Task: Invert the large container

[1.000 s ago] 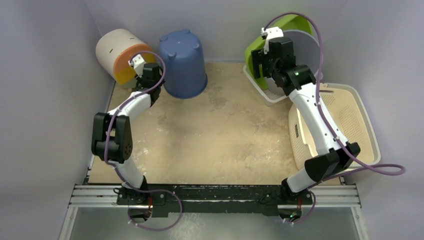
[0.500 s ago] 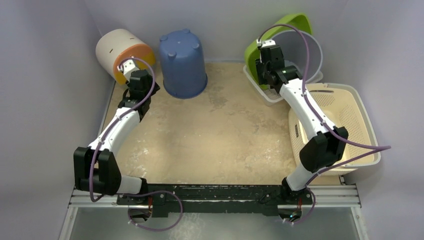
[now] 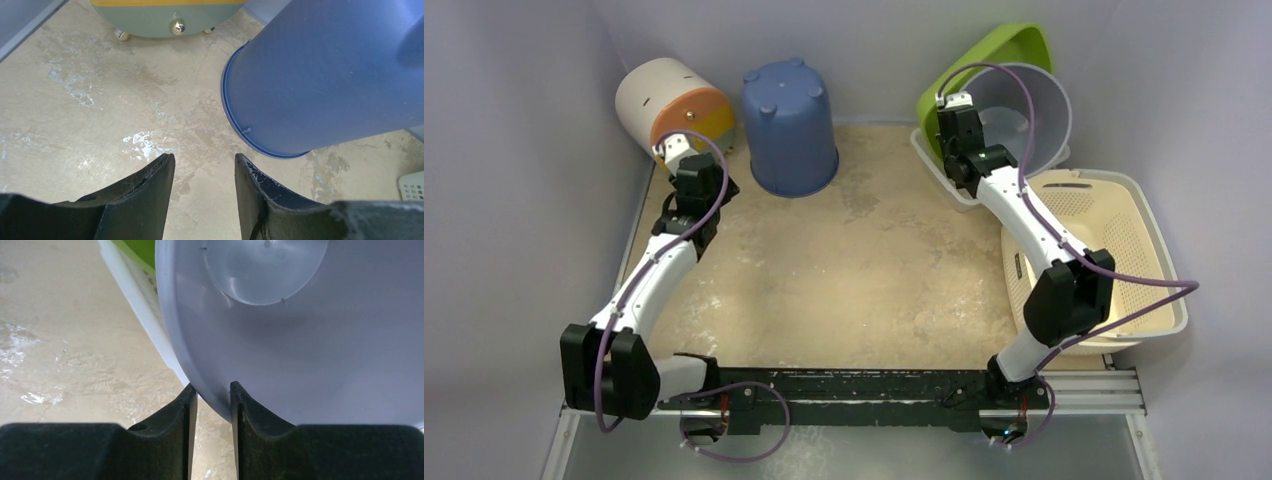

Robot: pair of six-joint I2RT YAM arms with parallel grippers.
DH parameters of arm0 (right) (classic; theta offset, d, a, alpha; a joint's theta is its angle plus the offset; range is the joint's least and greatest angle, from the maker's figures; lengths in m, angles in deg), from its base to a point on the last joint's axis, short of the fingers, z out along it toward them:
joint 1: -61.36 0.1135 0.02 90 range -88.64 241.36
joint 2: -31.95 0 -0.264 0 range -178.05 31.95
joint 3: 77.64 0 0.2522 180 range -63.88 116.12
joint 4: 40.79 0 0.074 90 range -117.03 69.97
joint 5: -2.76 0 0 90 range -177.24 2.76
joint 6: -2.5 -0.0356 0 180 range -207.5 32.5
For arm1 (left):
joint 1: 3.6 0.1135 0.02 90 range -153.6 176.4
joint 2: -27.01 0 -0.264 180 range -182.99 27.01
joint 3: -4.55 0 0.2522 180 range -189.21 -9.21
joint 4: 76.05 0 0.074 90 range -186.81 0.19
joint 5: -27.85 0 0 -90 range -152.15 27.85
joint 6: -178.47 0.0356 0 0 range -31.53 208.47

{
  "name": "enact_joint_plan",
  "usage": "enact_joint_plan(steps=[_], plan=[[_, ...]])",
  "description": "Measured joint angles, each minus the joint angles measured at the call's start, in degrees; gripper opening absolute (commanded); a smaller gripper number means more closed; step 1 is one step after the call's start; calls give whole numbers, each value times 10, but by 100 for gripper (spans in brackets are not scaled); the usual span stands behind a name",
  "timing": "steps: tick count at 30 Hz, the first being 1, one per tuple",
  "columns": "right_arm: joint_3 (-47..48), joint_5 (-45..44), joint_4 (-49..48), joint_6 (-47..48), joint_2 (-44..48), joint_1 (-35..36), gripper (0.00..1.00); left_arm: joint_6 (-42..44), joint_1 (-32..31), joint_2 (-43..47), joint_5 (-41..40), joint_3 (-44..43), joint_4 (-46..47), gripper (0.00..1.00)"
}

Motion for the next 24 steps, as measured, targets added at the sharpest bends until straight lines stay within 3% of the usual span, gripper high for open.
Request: enact_joint_plan(steps=[4, 8, 9, 18, 24], plan=[[-22, -19, -13, 2, 0, 1, 27, 0, 0, 21, -1, 7, -3, 48], [-32, -37, -33, 14, 0, 1, 1, 0, 0, 41, -3, 14, -4, 48], [-34, -43, -39, 16, 0, 1, 0, 0, 0, 45, -4, 14, -6, 48], [-28, -26, -53, 25, 24, -3, 0, 0, 0, 67, -13, 23, -16, 48], [78, 57, -45, 12, 62, -6, 0, 0, 0, 76, -18, 23, -21, 48]])
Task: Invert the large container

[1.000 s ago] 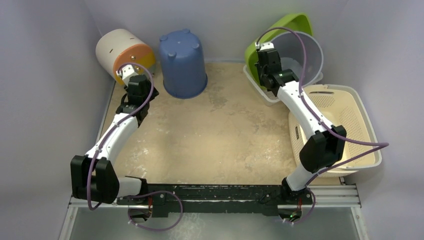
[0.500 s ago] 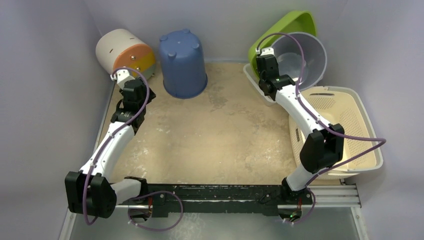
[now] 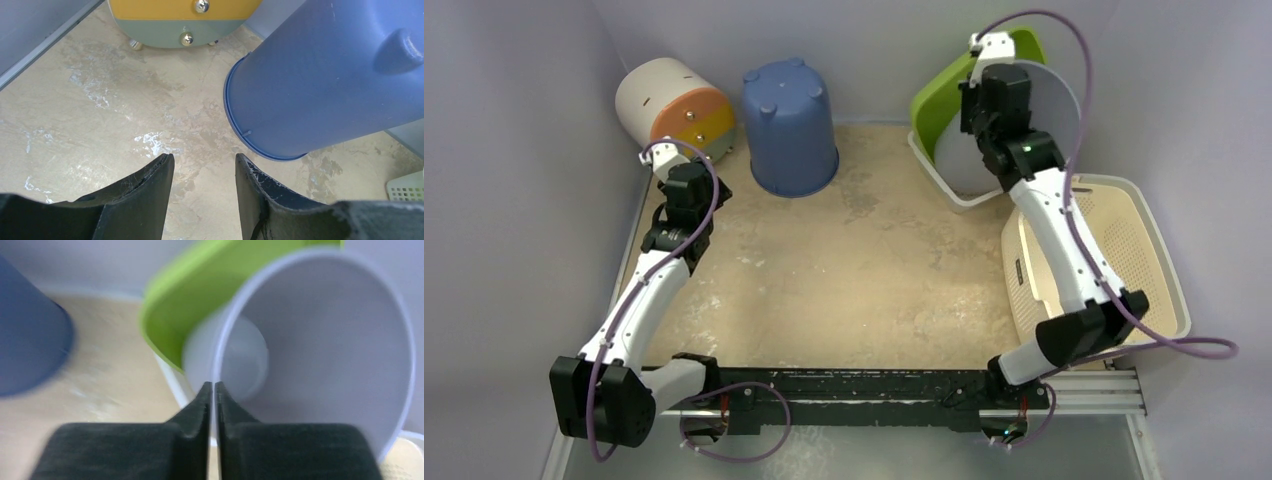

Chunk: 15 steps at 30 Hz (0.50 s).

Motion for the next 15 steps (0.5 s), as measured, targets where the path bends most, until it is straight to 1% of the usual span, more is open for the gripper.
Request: enact_joint_plan(steps=[4, 8, 9, 10, 12, 15], plan=[[95, 53, 0, -18, 30, -1, 0, 0, 0, 5, -2, 0, 0, 48], [151, 87, 3, -31, 58, 0, 0, 0, 0, 6, -1, 0, -2, 48], [160, 94, 4, -33, 63, 0, 5, 0, 0, 6, -1, 0, -2, 48], [166, 97, 6, -35, 67, 0, 15, 0, 0, 6, -1, 0, -2, 48], [177, 96, 22, -35, 66, 0, 28, 0, 0, 6, -1, 0, -4, 48], [174, 96, 50, -33, 55, 0, 43, 0, 0, 6, -1, 0, -4, 48]])
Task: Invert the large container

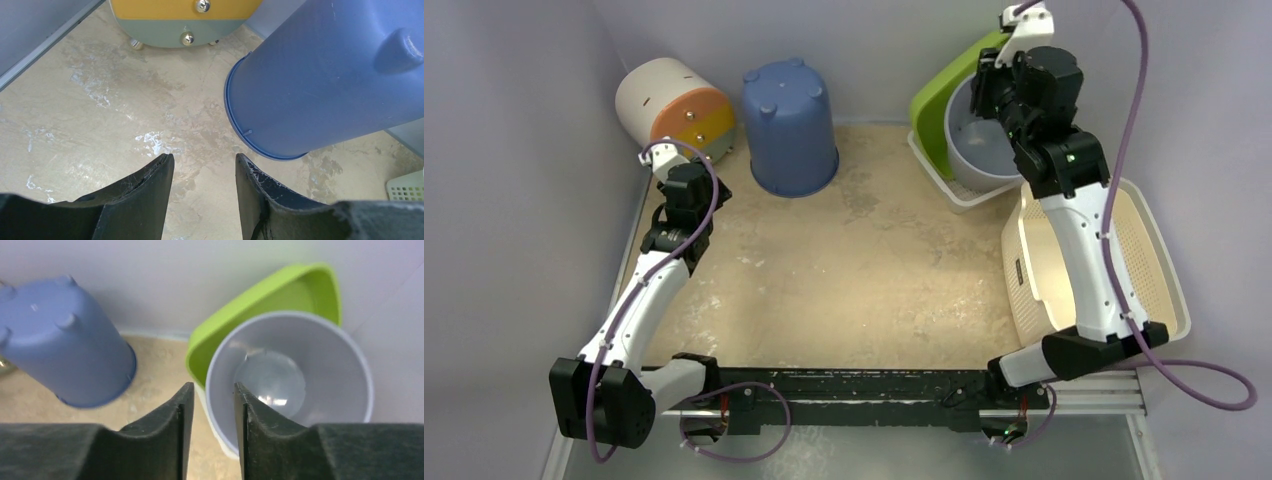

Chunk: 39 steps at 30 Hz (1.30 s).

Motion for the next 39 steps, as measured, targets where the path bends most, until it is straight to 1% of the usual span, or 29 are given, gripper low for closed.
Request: enact_joint_plan(steps=[3, 4, 7, 10, 15, 22, 24, 27, 29, 30, 31, 32, 35, 39], plan=[[-33, 6, 25, 6, -15, 0, 56, 0, 0, 0, 0, 0, 0, 48], [-49, 10, 36, 9, -21, 0, 61, -1, 0, 0, 0, 0, 0, 48], [-86, 18, 59, 16, -38, 0, 65, -5, 0, 2, 0, 5, 2, 48], [-122, 30, 75, 22, -46, 0, 71, -10, 0, 5, 0, 13, 1, 48], [-160, 25, 80, 24, -59, 0, 72, -11, 0, 5, 0, 16, 2, 48], [-247, -54, 50, 19, -75, 0, 69, -15, 0, 7, 2, 20, 10, 48], [-264, -79, 42, 17, -76, 0, 67, -15, 0, 10, 2, 24, 11, 48], [-289, -118, 26, 11, -76, 0, 58, -16, 0, 14, 2, 31, 12, 48], [-305, -142, 11, 6, -76, 0, 47, -16, 0, 15, 2, 36, 14, 48], [-316, -153, 0, 5, -75, 0, 36, -16, 0, 16, 2, 38, 14, 48], [-328, -161, -11, 7, -72, 0, 11, -16, 0, 15, 2, 39, 14, 48], [-338, -167, -24, 12, -71, 1, 0, -16, 0, 16, 2, 39, 14, 48], [-349, -175, -79, 53, -69, 14, 0, -16, 0, 16, 2, 42, 14, 48], [-346, -193, -121, 48, -59, 15, 0, -15, 1, 16, 2, 45, 14, 48]])
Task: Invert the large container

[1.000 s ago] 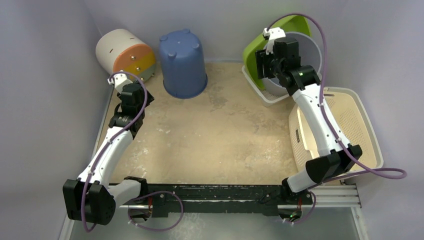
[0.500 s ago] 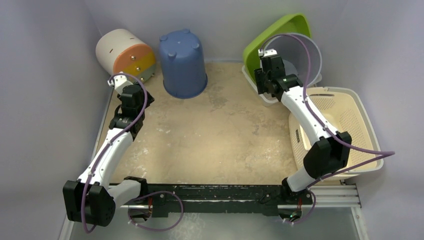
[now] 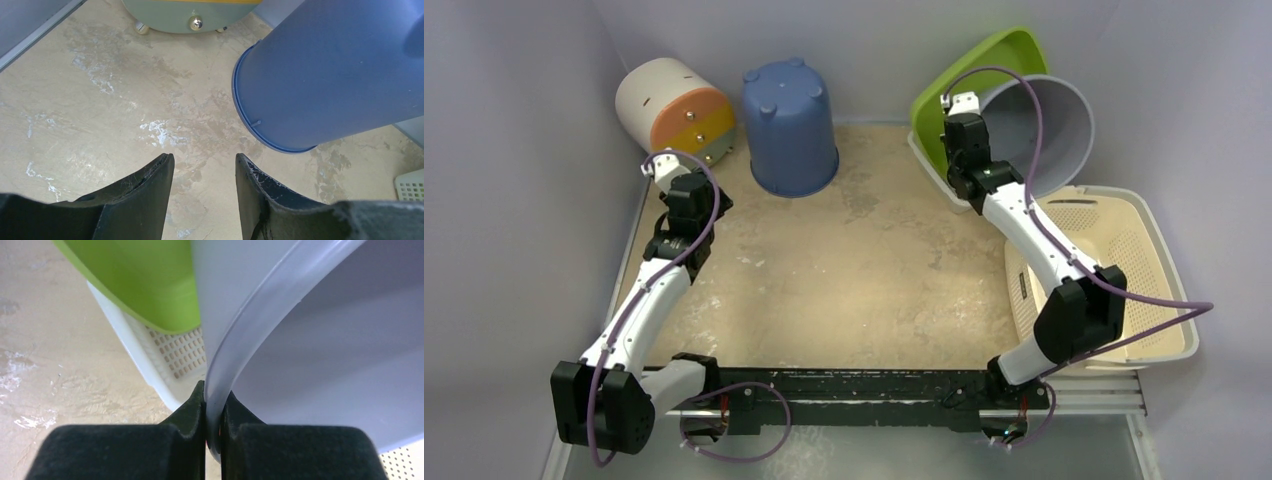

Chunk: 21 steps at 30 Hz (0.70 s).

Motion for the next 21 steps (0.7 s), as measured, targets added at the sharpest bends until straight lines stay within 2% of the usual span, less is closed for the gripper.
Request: enact_joint_plan(steps=[7, 16, 21], plan=[[81, 28, 49, -18, 4, -11, 0, 0, 3, 7, -1, 0, -1, 47], [359, 145, 183, -76, 5, -16, 0, 2, 4, 12, -3, 0, -9, 47], [449, 245, 223, -106, 21, -16, 0, 5, 4, 12, -4, 0, -20, 45]])
